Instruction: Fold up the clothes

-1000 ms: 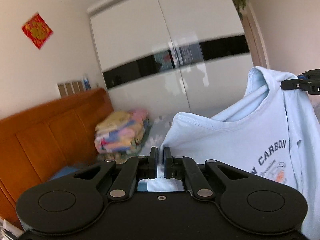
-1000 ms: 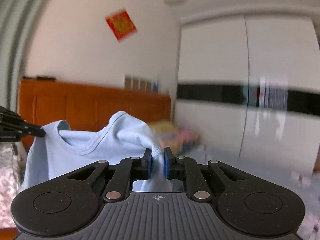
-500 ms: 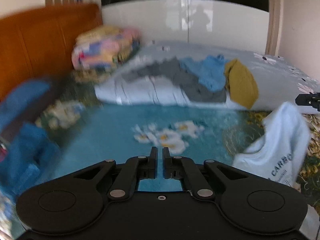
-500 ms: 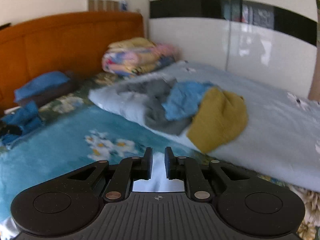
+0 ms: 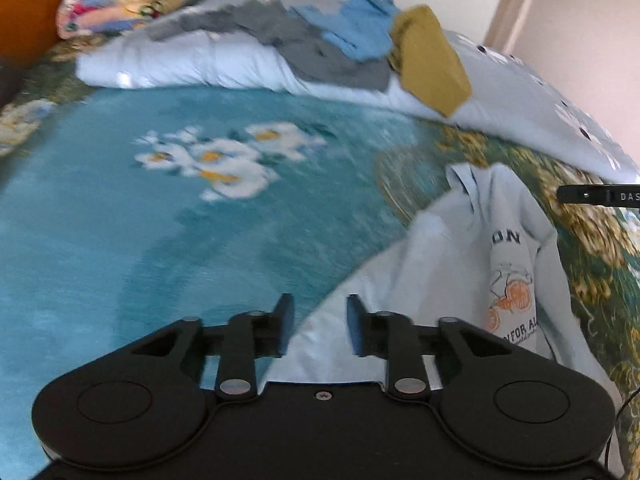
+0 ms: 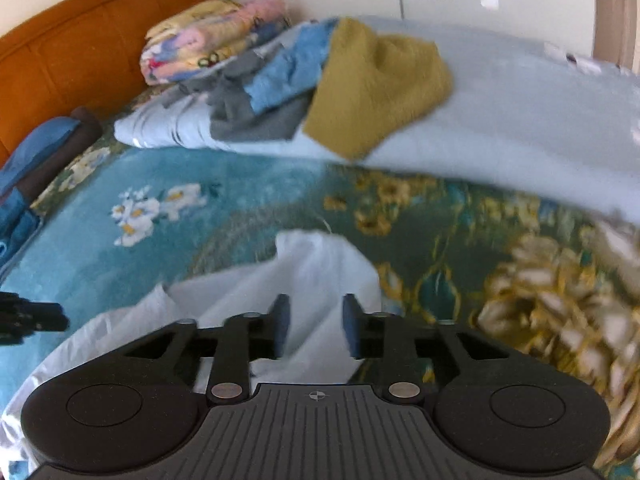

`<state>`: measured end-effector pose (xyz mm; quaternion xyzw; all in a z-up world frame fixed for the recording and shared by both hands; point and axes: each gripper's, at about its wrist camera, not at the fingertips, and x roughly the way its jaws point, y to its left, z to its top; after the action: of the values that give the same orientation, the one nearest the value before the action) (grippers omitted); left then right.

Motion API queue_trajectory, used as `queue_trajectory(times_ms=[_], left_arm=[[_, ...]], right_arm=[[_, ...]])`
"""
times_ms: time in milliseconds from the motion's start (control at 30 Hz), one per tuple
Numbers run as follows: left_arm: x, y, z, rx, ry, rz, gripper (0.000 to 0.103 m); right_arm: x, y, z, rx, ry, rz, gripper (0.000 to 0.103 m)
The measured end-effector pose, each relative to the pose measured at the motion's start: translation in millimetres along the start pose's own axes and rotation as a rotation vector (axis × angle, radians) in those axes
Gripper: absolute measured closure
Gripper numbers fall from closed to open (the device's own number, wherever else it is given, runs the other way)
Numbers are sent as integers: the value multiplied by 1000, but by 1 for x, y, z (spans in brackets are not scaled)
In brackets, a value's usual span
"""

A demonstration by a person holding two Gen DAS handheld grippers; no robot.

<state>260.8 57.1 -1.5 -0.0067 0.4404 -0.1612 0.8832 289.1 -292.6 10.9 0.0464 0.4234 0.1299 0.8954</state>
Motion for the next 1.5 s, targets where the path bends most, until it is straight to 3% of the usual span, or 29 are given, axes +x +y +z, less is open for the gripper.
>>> queue_trajectory(times_ms=[233,400,533,633,767,800,867,933,1000,1300,1500], left_arm=[[33,-9,4,101,31,4,61],[48,-7,3,109,29,-4,59],[48,-7,0,116,19,-62,60],[48,-15,-3,155,33,-94,67],[47,-23,-2,161,49,-110,96],[46,-25,-2,155,47,-105,98],[43,-31,-3,157,32,-81,100],[40,-36,-4,170,4,-36,100],[35,-36,-1,169,-31,20,100],[12,22,54,81,-170,228,100],[0,58,102,72,-259,303,100]], right_arm=[[26,-11,11,1,11,-17,53],[54,-19,19,19,38,-32,53],[74,-21,19,23,79,-39,53],[82,-18,18,17,92,-35,53],[84,-14,17,3,93,-30,53],[84,-13,17,1,92,-27,55],[83,-12,16,1,92,-21,63],[81,-10,15,-1,90,-22,89],[77,-9,15,-1,62,-34,96],[52,7,44,-44,-84,-14,97],[54,21,75,-78,-164,-15,97]])
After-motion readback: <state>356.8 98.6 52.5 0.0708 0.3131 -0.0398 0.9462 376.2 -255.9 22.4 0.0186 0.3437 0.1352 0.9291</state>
